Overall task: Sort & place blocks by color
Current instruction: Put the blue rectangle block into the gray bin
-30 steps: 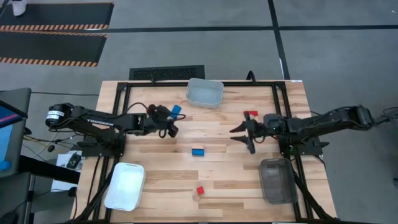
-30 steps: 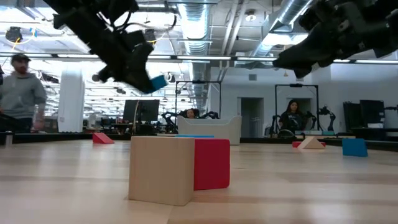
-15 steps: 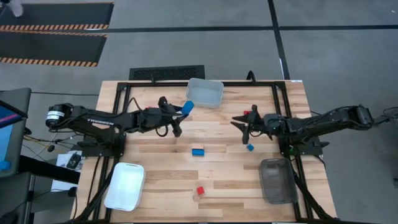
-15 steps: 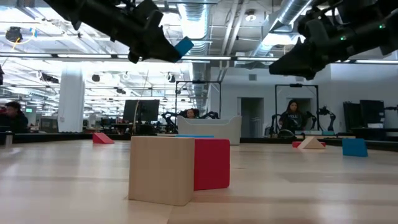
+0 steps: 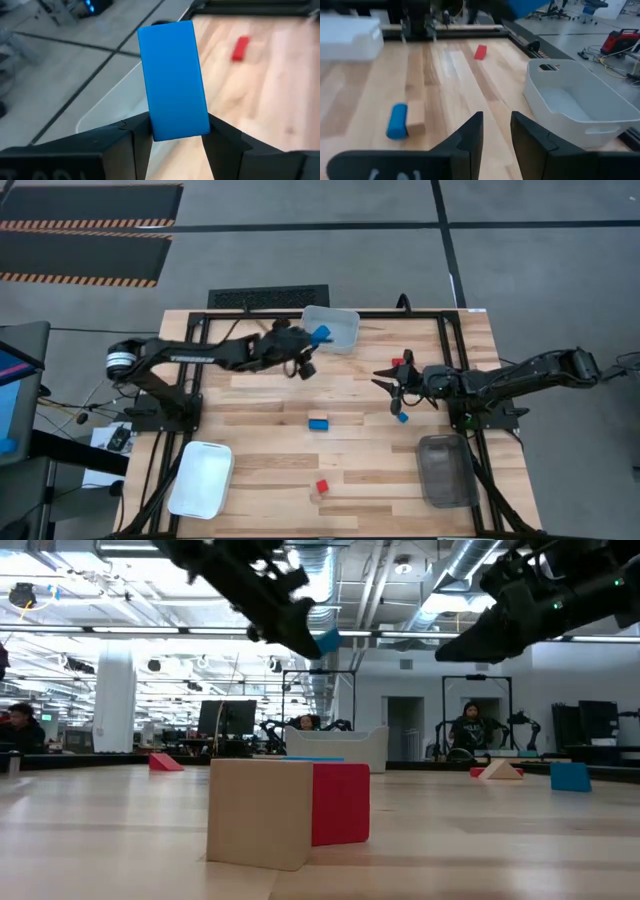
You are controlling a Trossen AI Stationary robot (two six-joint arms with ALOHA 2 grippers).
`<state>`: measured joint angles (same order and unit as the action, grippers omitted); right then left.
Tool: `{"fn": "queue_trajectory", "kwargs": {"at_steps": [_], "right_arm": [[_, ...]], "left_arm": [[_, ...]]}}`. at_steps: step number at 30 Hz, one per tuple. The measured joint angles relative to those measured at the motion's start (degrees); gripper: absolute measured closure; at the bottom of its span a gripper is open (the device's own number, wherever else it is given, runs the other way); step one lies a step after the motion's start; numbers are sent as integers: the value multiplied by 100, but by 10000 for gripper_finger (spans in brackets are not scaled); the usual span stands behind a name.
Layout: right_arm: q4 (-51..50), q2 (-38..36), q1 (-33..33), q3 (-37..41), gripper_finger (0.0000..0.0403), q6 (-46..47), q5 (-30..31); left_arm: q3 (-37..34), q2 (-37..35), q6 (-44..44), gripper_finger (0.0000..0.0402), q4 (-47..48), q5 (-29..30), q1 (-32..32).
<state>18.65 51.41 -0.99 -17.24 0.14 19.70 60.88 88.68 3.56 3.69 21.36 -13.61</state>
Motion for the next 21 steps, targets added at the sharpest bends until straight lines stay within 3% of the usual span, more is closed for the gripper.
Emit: {"fn": "queue_trajectory", "kwargs": {"at_steps": [14, 21], "right_arm": [[-111, 1, 0, -1, 295, 328, -4], [-156, 1, 5, -1, 296, 437, -4]], "left_arm": [[1497, 1633, 173, 262, 451, -1340, -1342], [2682, 2533, 152, 262, 1911, -1575, -1706]]}}
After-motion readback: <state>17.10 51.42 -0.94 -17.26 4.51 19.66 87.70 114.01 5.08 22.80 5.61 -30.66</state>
